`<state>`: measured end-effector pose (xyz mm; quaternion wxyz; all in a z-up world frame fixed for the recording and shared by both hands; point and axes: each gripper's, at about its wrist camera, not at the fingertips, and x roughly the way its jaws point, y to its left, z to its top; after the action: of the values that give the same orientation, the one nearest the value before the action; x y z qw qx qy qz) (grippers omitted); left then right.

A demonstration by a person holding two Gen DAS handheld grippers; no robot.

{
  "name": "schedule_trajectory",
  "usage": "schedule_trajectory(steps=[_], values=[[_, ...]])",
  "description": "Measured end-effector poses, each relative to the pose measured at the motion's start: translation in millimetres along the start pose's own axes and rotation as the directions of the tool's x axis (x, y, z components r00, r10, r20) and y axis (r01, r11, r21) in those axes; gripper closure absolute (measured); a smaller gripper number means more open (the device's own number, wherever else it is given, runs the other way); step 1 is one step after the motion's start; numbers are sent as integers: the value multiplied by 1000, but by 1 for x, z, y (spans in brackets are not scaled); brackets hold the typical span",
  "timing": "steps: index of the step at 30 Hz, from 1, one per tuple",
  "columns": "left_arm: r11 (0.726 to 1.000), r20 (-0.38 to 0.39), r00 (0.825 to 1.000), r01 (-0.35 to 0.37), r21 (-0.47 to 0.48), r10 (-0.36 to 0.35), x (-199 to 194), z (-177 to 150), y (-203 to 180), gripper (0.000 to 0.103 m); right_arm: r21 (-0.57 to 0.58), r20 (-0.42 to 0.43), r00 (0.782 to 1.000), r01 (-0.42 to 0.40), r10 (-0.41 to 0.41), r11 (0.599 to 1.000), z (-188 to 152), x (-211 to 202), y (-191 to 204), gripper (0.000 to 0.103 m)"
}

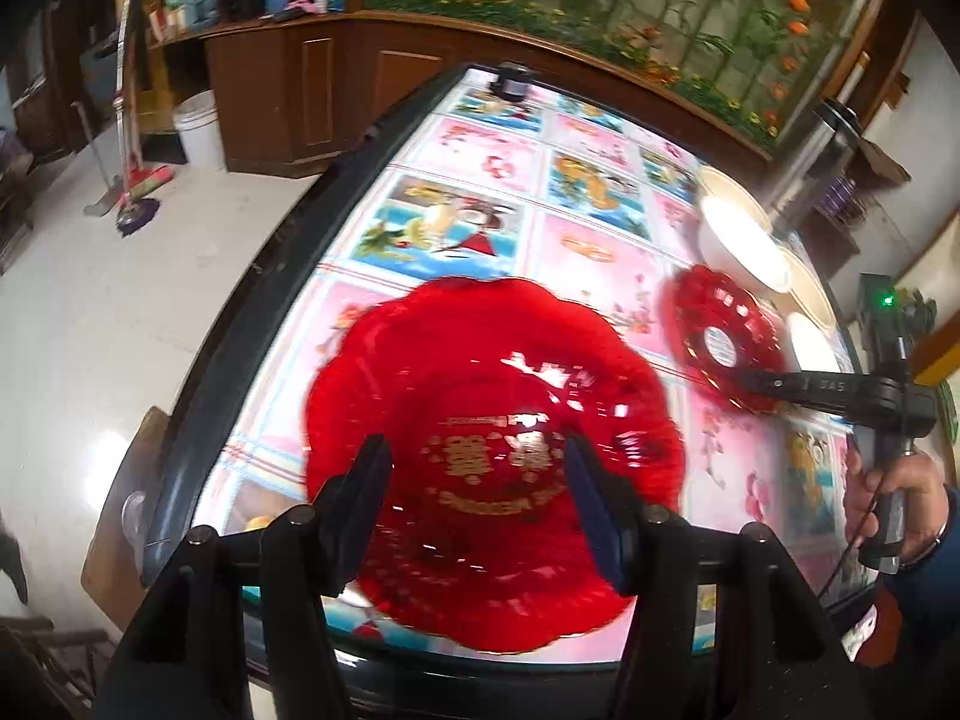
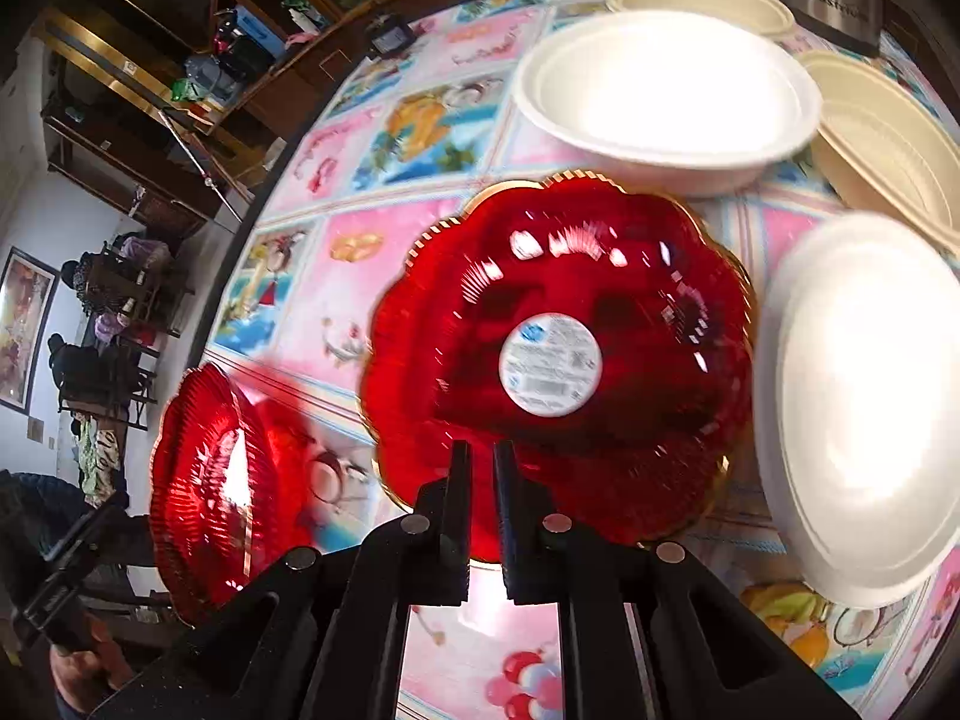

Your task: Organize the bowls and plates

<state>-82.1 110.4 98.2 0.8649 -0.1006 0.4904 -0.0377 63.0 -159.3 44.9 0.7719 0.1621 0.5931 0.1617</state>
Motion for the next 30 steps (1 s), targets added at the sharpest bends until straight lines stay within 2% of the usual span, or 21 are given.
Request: schedule_trajectory(steps=[13, 17, 21, 25, 27, 30], values=[[988, -41, 995, 96, 122, -92, 14, 4, -60, 44, 29, -81, 997, -9, 12, 1000, -59, -23, -19, 93], [977, -65, 991, 129, 171, -119, 21, 4, -85, 44, 25, -114, 993, 8, -5, 1000, -86, -38, -30, 93], [958, -99, 983, 174, 228, -155, 30, 2, -116, 44, 51, -130, 990, 59, -52, 997, -115, -59, -53, 93], [935, -147, 970, 226, 272, -192, 41, 1, -145, 44, 100, -21, 1000, 20, -18, 995, -129, -99, -69, 93], [922, -169, 963, 252, 295, -209, 47, -2, -159, 44, 130, 47, 997, 49, -56, 990, -133, -119, -78, 93], [903, -231, 942, 307, 301, -244, 61, -8, -179, 44, 173, 97, 991, 74, -92, 982, -138, -132, -93, 94]])
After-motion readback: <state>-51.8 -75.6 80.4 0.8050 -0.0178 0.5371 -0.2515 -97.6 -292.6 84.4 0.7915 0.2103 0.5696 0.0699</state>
